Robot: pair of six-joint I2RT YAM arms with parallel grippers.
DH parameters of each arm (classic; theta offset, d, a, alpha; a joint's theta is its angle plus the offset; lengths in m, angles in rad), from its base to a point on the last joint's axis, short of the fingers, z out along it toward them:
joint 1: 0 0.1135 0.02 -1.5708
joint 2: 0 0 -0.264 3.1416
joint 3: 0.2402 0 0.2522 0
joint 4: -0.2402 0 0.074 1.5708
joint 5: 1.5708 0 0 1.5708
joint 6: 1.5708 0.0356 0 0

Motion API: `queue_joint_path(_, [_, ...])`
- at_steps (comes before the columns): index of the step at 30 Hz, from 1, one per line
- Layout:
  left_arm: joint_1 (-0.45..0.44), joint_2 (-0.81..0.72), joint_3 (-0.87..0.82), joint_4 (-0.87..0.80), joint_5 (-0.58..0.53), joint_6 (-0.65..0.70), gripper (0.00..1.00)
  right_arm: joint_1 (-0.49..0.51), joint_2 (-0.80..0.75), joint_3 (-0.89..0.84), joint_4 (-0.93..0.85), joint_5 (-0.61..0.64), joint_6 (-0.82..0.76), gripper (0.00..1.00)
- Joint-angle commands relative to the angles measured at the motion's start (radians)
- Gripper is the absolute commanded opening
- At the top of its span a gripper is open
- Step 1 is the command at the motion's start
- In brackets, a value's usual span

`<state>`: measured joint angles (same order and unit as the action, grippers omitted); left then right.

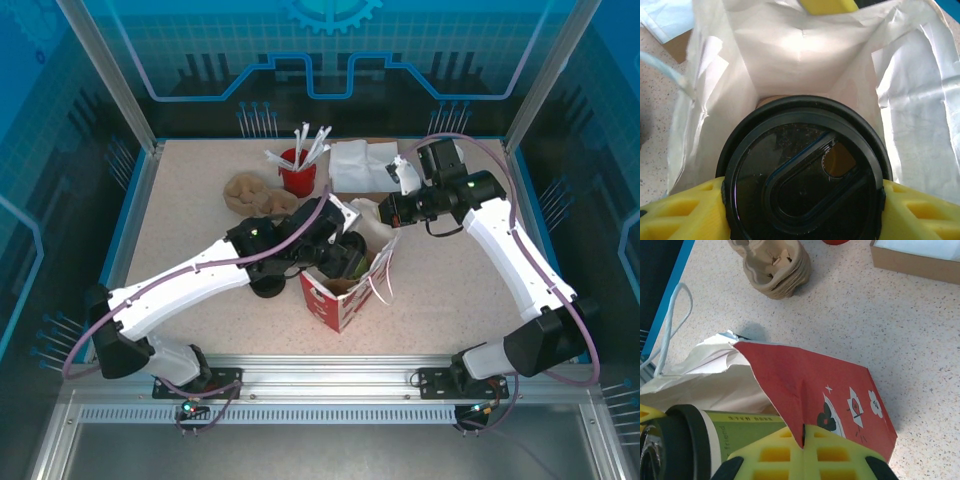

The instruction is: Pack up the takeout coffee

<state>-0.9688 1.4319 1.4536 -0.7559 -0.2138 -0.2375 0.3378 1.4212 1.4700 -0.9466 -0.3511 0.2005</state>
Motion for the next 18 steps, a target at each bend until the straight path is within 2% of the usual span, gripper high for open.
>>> queue_joint_path(1, [0.001, -0.046, -0.058, 0.107, -0.034, -0.044, 0.62, 0.018, -0.028, -0.022, 0.034, -0.041, -0.03, 0.0])
queue_joint_path(13, [-0.023, -0.048, -0.114, 0.174, -0.054, -0.033, 0.62, 0.046, -0.014, 0.0, 0.033, -0.1, -0.12, 0.0])
queue_joint_path(18, [-0.049, -0.05, -0.109, 0.138, -0.112, -0.014, 0.62, 0.05, -0.011, 0.038, 0.011, -0.113, -0.144, 0.0])
